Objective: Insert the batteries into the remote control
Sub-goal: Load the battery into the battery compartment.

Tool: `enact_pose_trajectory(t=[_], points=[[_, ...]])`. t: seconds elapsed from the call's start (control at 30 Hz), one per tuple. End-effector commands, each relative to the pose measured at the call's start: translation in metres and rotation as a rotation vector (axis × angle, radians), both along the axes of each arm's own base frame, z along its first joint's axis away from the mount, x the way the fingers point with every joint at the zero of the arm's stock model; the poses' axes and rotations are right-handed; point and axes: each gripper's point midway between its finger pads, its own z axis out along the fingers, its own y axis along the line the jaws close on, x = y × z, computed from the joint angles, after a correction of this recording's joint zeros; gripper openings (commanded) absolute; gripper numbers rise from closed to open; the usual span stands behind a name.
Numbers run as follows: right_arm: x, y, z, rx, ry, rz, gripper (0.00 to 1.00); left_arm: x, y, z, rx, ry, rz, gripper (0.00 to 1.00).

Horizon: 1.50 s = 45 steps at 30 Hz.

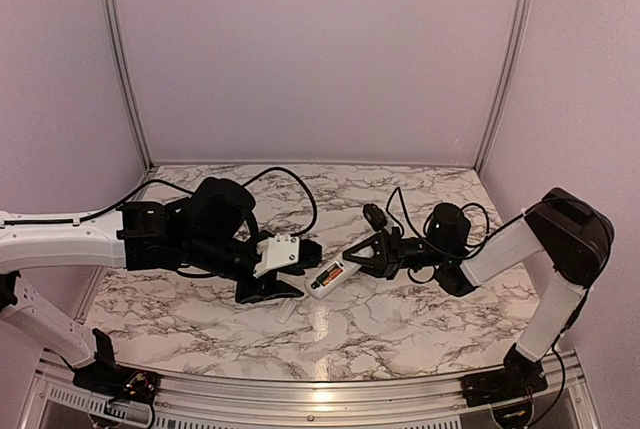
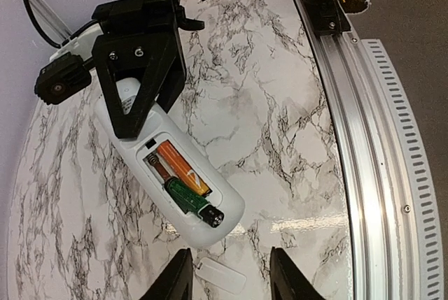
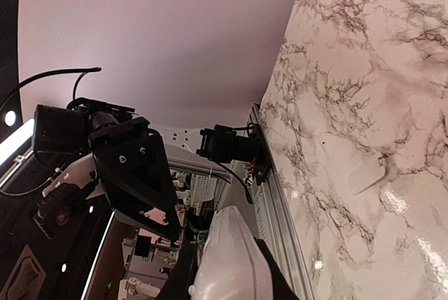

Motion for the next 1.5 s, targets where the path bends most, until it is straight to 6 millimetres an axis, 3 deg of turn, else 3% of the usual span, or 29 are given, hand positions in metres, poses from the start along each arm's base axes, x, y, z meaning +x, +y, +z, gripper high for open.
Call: enact_pose_trajectory(t=[0.0,0.27,1.47], points=[[-0.002,0.011,0.002,0.001,-0.03,0.029,0.0,-0.014,-0.005,0.005,0.005,-0.099,-0.126,0.35],[-0.005,0.014,0.003,0.005,-0.034,0.041,0.0,-0.009,-0.015,0.001,0.037,-0.142,-0.127,0.24],[-0.014,0.015,0.018,0.032,-0.06,0.06,0.0,0.017,-0.024,-0.019,0.128,-0.222,-0.052,0.17]])
